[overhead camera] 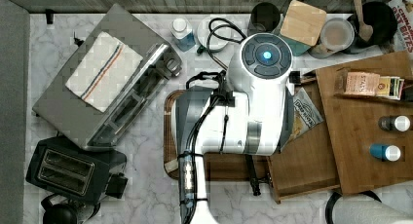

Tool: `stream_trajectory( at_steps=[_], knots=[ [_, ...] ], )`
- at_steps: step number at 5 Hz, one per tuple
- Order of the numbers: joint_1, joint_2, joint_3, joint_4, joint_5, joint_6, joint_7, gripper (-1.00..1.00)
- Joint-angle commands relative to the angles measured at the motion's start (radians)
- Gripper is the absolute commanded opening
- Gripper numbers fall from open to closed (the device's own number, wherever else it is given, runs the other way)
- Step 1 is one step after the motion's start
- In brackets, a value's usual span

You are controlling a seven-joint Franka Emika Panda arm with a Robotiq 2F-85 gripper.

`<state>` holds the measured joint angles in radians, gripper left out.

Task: Close the drawer.

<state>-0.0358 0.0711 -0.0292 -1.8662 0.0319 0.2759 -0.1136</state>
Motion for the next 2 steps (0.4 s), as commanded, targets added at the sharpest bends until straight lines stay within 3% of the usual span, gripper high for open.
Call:
stream_trajectory(
  at_steps=[1, 2],
  knots=[
    [-0.003, 0.000, -0.003, -0.003, 0.003, 0.000, 0.000, -1.00],
    [0.030, -0.076, 0.025, -0.161, -0.067, 0.121, -0.033, -1.00]
  ],
)
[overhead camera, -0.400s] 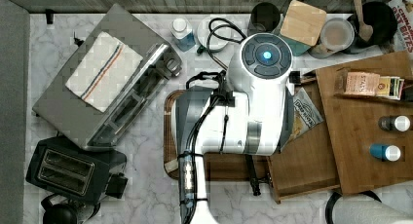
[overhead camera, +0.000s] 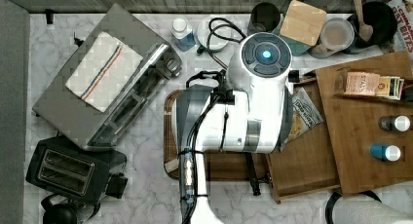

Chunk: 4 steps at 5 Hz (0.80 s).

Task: Close the drawer.

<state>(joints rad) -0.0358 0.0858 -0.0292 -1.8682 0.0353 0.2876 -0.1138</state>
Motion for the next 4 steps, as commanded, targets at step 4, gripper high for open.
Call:
stream_trajectory(
  at_steps=[4],
  knots=[
    [0.113, -0.209, 0.102, -0.549, -0.005, 0.519, -0.462, -1.00]
  ],
)
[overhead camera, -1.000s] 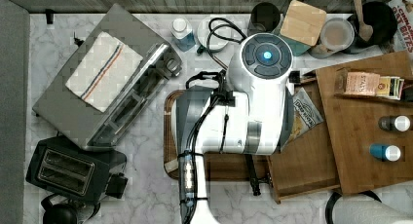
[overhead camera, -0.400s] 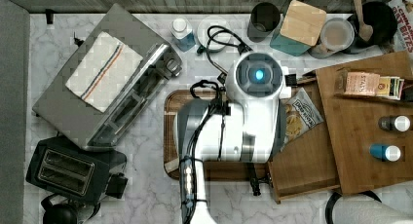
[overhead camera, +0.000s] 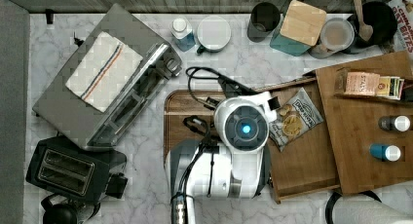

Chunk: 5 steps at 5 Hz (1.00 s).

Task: Close the drawer.

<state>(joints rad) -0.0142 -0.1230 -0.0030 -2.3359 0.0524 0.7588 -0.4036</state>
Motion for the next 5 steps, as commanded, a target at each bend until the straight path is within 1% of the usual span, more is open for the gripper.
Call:
stream_trajectory(
  at_steps=[1, 2, 3, 4, 5],
  knots=[
    [0.012, -0.034, 0.142, -0.205, -0.090, 0.163, -0.296, -1.00],
    [0.045, -0.052, 0.074, -0.260, -0.118, 0.180, -0.415, -1.00],
    [0.001, -0.030, 0.074, -0.299, -0.191, 0.249, -0.467, -1.00],
    [-0.012, -0.017, 0.066, -0.310, -0.272, 0.274, -0.430, -1.00],
    [-0.004, 0.020, 0.065, -0.305, -0.266, 0.284, -0.391, -1.00]
  ],
)
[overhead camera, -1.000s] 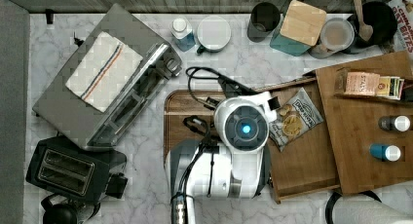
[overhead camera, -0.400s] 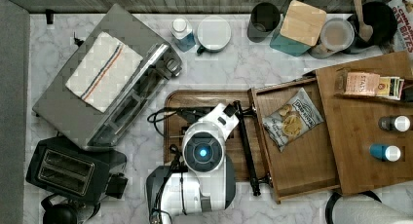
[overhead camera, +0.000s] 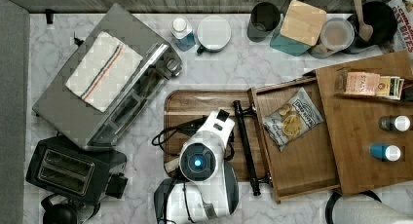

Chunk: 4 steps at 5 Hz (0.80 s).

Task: Close the drawer.

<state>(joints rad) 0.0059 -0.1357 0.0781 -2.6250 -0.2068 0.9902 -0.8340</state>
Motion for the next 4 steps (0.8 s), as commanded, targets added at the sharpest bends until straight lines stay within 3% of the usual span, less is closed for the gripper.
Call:
stream_trajectory(
  at_steps=[1, 2, 3, 4],
  knots=[
    [-0.039, 0.065, -0.005, -0.014, -0.027, 0.082, 0.105, -1.00],
    [-0.043, 0.055, -0.025, -0.002, -0.011, 0.030, 0.090, -1.00],
    [-0.008, 0.027, -0.106, 0.013, 0.014, -0.046, -0.019, -1.00],
    [-0.060, 0.028, -0.108, 0.025, 0.022, -0.060, -0.109, -1.00]
  ],
)
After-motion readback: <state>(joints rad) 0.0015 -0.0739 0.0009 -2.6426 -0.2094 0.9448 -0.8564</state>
